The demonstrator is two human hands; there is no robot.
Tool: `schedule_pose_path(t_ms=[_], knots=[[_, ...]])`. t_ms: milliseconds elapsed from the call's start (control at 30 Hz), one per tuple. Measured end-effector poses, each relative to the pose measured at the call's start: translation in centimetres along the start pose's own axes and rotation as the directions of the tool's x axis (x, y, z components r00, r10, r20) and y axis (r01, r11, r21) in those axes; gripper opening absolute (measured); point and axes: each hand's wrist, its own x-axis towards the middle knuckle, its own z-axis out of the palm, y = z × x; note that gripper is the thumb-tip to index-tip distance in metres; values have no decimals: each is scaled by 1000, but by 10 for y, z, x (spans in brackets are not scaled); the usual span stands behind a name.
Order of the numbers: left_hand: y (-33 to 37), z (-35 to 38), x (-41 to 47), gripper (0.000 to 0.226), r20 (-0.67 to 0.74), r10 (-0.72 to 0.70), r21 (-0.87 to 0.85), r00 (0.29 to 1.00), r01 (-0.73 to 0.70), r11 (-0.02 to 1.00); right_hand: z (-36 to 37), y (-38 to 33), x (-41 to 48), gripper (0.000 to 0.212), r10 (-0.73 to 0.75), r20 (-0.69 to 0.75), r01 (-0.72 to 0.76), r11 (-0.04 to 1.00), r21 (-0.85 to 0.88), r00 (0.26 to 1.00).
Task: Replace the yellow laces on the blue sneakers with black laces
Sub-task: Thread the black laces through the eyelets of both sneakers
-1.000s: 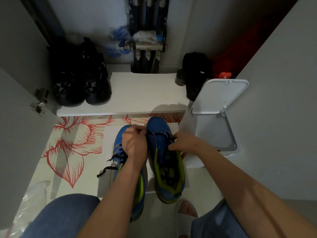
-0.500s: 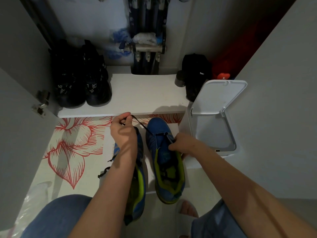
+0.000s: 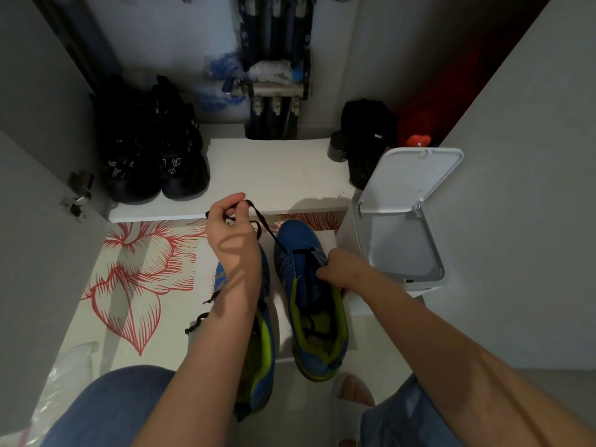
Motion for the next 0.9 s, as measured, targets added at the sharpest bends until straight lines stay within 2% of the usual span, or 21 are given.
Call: schedule_pose_path(t_ms=[33, 100, 167, 233, 300, 400, 533, 600, 633, 700, 767, 833, 900], knots=[[1, 0, -1, 16, 49, -8, 45, 999, 6, 999, 0, 0, 0, 26, -9, 5, 9, 1000, -7, 1000], [3, 0, -3, 18, 200, -150, 119, 968, 128, 985, 0, -1, -1, 27, -23, 21, 23, 1000, 0, 1000], [6, -1, -4, 21, 338, -332, 258, 881, 253, 932, -3, -4, -5, 21, -70, -10, 69, 997, -23, 998], [4, -3, -3, 25, 392, -387, 422, 835, 211, 882, -6, -7, -8, 31, -168, -145, 167, 986, -20, 975], [0, -6, 1, 26, 370, -342, 506, 864, 121, 854, -6, -8, -5, 36, -254, -283, 259, 966, -22, 925], [-4, -10, 5, 32, 318, -253, 629, 914, -3, 777, 5, -5, 4, 38, -264, -266, 234, 962, -137, 927], [-23, -3, -8, 57, 351, -354, 797, 867, -79, 598, 17, -7, 11, 30, -293, -331, 198, 936, -293, 897], [-40, -1, -16, 57, 380, -394, 817, 837, -104, 567, 18, -8, 13, 34, -289, -354, 187, 937, -294, 889], [-45, 0, -17, 54, 376, -387, 820, 842, -107, 562, 20, -8, 14, 36, -279, -352, 181, 941, -286, 893], [-51, 1, -18, 47, 340, -357, 808, 870, -76, 585, 22, -8, 14, 27, -252, -334, 163, 948, -272, 908], [-52, 1, -18, 38, 323, -332, 794, 886, -63, 604, 19, -8, 14, 24, -223, -328, 171, 969, -179, 918], [-51, 2, -19, 31, 328, -292, 779, 898, -83, 622, 8, -9, 13, 35, -147, -340, 191, 976, 100, 929], [-49, 4, -20, 27, 328, -276, 776, 904, -91, 625, -5, -10, 13, 30, -68, -350, 211, 897, 388, 934]])
